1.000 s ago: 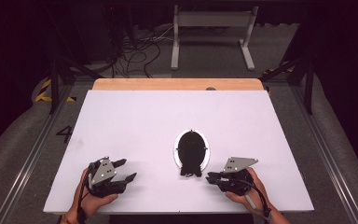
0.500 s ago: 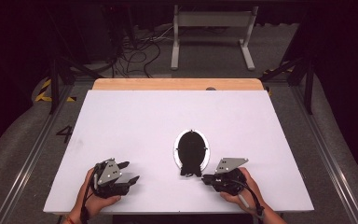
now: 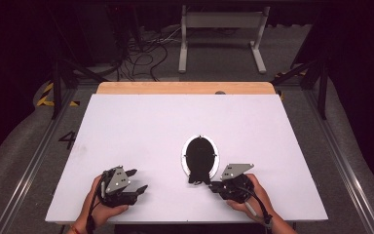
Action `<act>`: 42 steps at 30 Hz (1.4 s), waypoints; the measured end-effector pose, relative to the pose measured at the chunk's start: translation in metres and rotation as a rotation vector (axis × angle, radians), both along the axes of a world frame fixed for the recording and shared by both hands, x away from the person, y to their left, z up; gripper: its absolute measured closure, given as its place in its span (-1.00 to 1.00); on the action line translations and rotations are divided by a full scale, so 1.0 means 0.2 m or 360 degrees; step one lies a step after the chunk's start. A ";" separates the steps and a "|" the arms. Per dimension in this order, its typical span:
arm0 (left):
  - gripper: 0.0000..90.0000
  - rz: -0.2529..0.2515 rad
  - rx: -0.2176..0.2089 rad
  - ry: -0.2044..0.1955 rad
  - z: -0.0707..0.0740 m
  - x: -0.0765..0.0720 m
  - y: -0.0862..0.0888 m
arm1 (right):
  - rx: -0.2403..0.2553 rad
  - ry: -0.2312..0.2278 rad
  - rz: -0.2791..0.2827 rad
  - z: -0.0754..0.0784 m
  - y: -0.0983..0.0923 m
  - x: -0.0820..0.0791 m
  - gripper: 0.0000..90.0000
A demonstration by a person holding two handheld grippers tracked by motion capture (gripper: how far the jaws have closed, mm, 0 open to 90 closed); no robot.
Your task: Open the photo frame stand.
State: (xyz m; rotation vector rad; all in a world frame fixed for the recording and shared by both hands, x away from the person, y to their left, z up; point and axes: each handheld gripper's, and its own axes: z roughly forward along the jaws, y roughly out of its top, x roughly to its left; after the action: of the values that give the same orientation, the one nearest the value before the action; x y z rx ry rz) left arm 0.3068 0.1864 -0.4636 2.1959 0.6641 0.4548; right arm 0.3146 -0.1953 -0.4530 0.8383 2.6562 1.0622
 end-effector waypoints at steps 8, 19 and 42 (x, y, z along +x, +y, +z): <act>-0.29 0.0007 0.0018 0.0001 0.00 0.01 0.00 | 0.0144 0.0100 -0.0020 -0.01 -0.02 0.03 0.66; -0.35 0.0025 0.0025 0.0025 -0.01 0.01 0.00 | 0.0372 0.0274 -0.0008 -0.03 -0.05 0.07 0.36; -0.36 0.0064 0.0084 0.0041 -0.02 0.04 -0.06 | 0.0633 0.0567 -0.0196 -0.05 -0.09 0.21 0.28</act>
State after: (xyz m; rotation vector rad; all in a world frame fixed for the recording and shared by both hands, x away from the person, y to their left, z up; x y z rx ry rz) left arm 0.3141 0.1736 -0.4672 2.2448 0.7185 0.4703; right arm 0.3576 -0.2140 -0.4625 1.3626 2.6510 1.5663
